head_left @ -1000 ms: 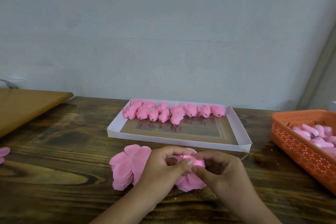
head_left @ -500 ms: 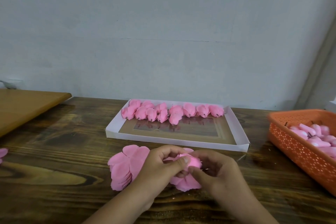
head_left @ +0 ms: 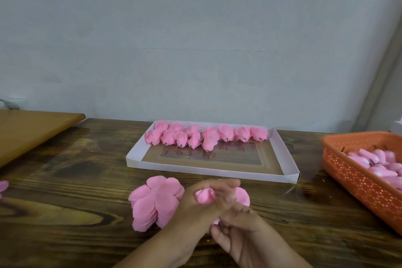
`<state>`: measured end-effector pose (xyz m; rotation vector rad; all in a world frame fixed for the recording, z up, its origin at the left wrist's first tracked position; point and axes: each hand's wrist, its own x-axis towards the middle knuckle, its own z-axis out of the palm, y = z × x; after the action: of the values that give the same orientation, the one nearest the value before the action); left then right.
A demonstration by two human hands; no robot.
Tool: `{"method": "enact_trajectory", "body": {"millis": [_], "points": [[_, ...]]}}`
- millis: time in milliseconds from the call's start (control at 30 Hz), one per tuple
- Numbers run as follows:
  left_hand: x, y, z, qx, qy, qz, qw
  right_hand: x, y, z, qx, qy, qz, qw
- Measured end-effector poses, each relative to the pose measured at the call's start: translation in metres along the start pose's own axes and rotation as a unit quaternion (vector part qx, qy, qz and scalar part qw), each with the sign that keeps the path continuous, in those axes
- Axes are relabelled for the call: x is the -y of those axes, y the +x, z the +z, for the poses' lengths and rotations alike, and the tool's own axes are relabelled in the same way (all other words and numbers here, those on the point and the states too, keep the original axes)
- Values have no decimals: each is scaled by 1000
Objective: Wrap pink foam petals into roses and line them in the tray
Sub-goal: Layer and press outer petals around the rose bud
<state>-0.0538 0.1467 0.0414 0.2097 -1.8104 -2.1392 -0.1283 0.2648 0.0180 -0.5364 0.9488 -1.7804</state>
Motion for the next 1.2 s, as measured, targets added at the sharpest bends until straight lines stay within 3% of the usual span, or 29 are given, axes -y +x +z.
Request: {"method": "enact_trajectory", "body": {"millis": [100, 200, 300, 367, 567, 633, 767, 867, 1033, 1133, 1200], "points": [[-5, -1, 1, -10, -18, -24, 1000, 4, -3, 5, -17, -48, -14, 999], [-5, 1, 3, -53, -15, -37, 998, 3, -6, 13, -66, -207, -84, 972], [-4, 2, 3, -65, -28, -41, 997, -3, -10, 18, -161, -453, -193, 855], [-3, 2, 3, -66, -35, -46, 996, -3, -13, 21, -193, -527, -245, 791], [0, 0, 10, -69, -68, -60, 993, -10, -13, 25, -226, -593, -304, 711], [0, 0, 10, -59, -67, -56, 994, -12, -13, 24, -230, -568, -305, 729], [-4, -1, 6, -32, -39, -63, 997, 0, -17, 24, -142, -428, -203, 869], [-5, -1, 5, -15, -41, -70, 997, 7, -16, 23, -99, -323, -146, 930], [-6, -2, 2, 14, -50, -72, 996, 7, -11, 16, -48, -133, -42, 989], [-3, 0, 3, 10, -63, -45, 997, 7, -8, 13, -45, -60, 3, 997], [1, 1, 4, -35, -59, 6, 998, 13, -6, 9, -46, -37, 2, 998]]}}
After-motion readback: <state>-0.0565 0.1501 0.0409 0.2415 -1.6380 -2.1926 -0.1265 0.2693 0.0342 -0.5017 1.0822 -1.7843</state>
